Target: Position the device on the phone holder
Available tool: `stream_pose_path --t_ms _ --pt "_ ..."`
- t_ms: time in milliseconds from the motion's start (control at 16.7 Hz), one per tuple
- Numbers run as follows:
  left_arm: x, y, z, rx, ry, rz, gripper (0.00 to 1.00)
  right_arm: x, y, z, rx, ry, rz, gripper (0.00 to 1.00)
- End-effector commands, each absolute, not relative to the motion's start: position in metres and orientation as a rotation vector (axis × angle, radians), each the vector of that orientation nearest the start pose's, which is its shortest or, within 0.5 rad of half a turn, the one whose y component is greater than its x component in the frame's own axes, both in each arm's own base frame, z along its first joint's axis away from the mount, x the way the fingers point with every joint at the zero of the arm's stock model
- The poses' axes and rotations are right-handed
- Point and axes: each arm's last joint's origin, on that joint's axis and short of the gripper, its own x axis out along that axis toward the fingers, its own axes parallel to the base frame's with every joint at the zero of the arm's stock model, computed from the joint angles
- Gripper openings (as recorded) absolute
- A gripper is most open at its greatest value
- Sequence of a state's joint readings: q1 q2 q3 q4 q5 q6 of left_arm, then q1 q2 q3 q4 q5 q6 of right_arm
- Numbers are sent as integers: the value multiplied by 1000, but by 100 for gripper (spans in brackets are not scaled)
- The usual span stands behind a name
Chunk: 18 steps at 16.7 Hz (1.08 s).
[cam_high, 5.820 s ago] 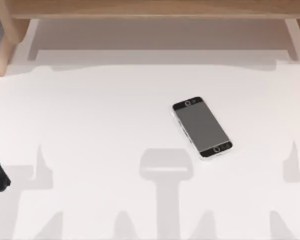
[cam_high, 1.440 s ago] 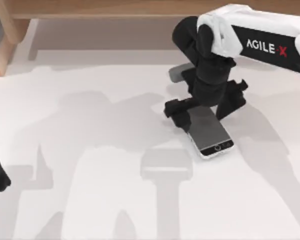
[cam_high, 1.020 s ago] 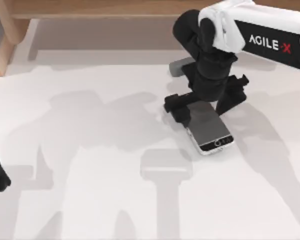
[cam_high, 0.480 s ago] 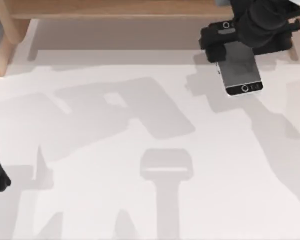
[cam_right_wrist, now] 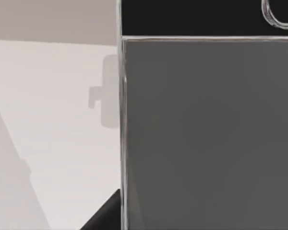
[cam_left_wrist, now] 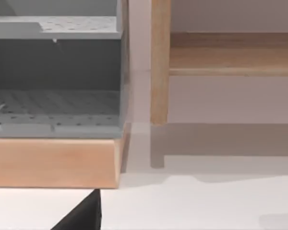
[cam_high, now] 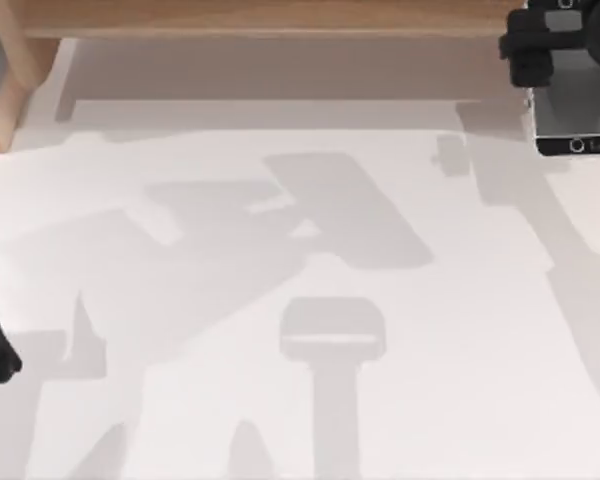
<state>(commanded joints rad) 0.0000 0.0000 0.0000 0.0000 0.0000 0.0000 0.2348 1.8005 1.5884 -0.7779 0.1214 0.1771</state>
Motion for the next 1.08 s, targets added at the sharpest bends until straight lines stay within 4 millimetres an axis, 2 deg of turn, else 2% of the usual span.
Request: stream_pose_path --t_ms 300,480,840,1080 --pt "106 -1 160 0 0 0 100 361 59 303 24 810 -45 0" --pt "106 -1 160 0 0 0 100 349 43 307 37 728 -77 0" --pt "106 -1 160 0 0 0 100 328 2 289 41 640 -214 0" --pt "106 -1 160 0 0 0 100 312 -20 263 54 562 -286 0"
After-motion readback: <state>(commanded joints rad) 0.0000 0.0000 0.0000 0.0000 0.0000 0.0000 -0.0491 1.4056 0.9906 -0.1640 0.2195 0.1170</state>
